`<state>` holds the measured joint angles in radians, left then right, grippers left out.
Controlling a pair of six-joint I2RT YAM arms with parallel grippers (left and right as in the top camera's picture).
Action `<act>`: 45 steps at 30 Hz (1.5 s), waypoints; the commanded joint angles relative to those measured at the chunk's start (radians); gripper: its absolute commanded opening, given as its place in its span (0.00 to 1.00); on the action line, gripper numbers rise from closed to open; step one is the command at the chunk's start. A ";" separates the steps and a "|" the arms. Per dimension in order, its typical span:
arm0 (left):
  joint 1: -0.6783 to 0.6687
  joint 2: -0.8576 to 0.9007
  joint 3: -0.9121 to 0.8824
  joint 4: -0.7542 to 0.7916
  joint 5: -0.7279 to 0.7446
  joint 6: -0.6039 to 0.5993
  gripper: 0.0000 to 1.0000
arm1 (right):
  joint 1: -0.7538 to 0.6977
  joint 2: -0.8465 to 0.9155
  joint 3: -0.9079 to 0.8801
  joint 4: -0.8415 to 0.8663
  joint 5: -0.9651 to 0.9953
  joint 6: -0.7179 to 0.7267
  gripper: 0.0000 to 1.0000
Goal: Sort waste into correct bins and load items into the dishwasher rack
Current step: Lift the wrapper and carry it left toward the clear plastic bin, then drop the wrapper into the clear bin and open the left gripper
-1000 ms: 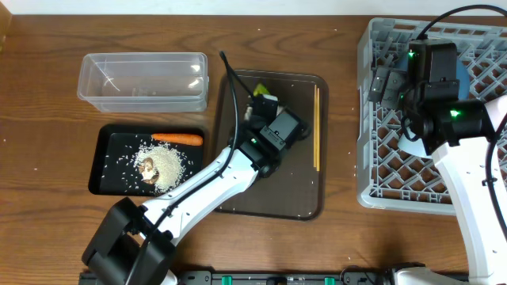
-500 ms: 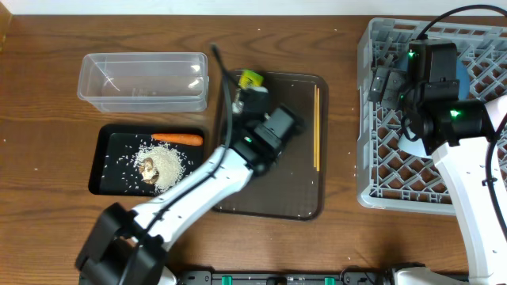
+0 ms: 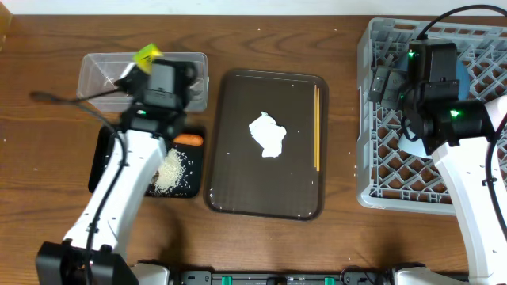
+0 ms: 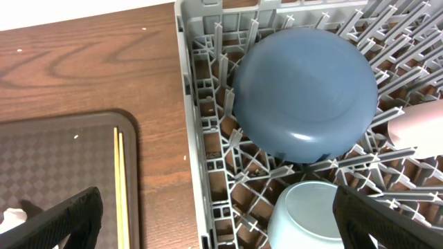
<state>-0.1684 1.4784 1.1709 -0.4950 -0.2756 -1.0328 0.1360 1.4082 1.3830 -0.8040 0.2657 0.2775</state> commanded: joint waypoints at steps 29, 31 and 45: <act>0.063 0.102 0.004 0.150 0.073 -0.394 0.63 | -0.004 -0.003 0.010 -0.001 0.014 -0.009 0.99; 0.063 0.102 0.004 0.150 0.073 -0.392 0.67 | -0.004 -0.003 0.010 -0.001 0.014 -0.009 0.99; 0.043 -0.115 0.004 0.149 0.231 0.108 0.90 | -0.004 -0.003 0.010 -0.001 0.015 -0.009 0.99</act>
<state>-0.1143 1.4696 1.1702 -0.3473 -0.1394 -1.1282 0.1360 1.4082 1.3830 -0.8036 0.2657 0.2775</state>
